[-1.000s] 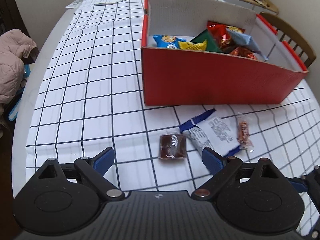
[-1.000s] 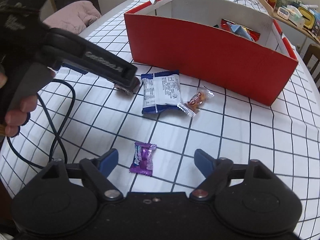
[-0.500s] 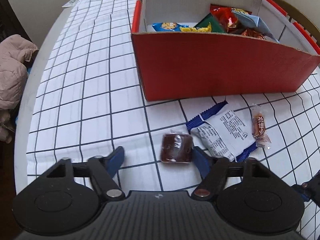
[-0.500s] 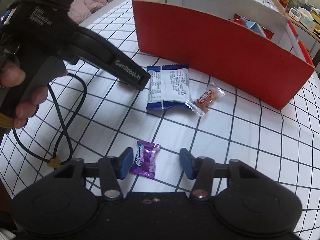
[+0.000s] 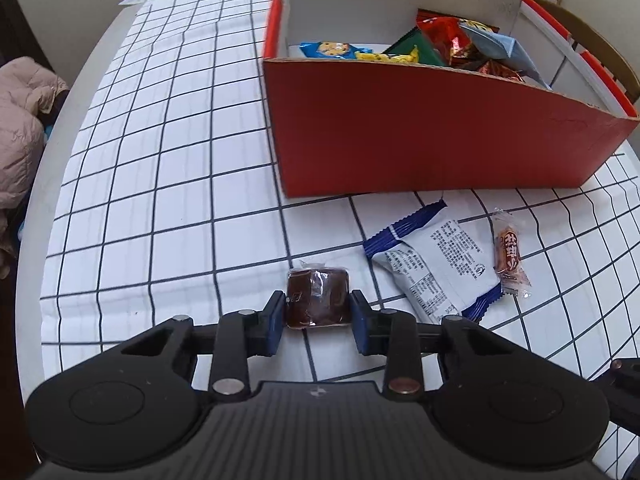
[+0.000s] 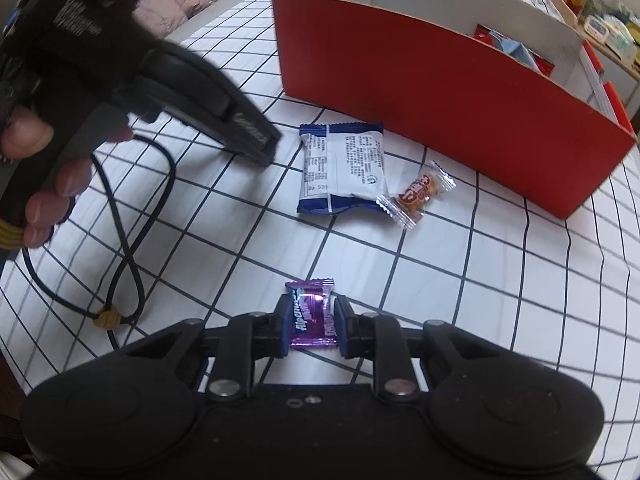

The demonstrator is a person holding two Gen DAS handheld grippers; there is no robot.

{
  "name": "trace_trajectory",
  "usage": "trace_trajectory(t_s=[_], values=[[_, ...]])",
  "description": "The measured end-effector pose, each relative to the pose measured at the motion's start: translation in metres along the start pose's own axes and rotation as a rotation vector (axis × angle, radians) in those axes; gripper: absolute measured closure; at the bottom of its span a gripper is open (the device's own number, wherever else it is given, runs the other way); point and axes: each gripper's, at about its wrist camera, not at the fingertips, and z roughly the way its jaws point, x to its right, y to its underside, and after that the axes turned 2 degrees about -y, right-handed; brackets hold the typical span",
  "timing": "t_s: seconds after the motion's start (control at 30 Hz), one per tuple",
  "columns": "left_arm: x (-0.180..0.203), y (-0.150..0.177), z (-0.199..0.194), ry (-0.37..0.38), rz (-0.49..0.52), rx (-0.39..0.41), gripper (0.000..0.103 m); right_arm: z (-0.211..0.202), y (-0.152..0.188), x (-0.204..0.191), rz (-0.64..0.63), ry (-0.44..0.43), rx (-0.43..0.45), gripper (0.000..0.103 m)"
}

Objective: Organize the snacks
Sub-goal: 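Grasp the purple candy with the right tool while the left tool grasps the brown candy, then carry the purple candy with the right tool while the left tool carries the brown candy over the box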

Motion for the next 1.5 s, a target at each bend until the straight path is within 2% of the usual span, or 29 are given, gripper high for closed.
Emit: trace_trajectory(t_s=[0.37, 0.83, 1.2, 1.5], values=[[-0.007, 0.008, -0.044, 0.034, -0.025, 0.055, 0.070, -0.042, -0.008, 0.017, 0.091, -0.058, 0.083, 0.082], [-0.012, -0.002, -0.113, 0.098, -0.065, 0.173, 0.070, -0.115, -0.041, 0.041, 0.137, -0.041, 0.260, 0.082], [-0.001, -0.038, -0.138, 0.112, -0.055, 0.242, 0.070, -0.139, -0.077, 0.072, 0.158, -0.003, 0.340, 0.082], [0.013, -0.079, -0.135, 0.095, -0.053, 0.256, 0.070, -0.138, -0.112, 0.104, 0.208, -0.003, 0.358, 0.082]])
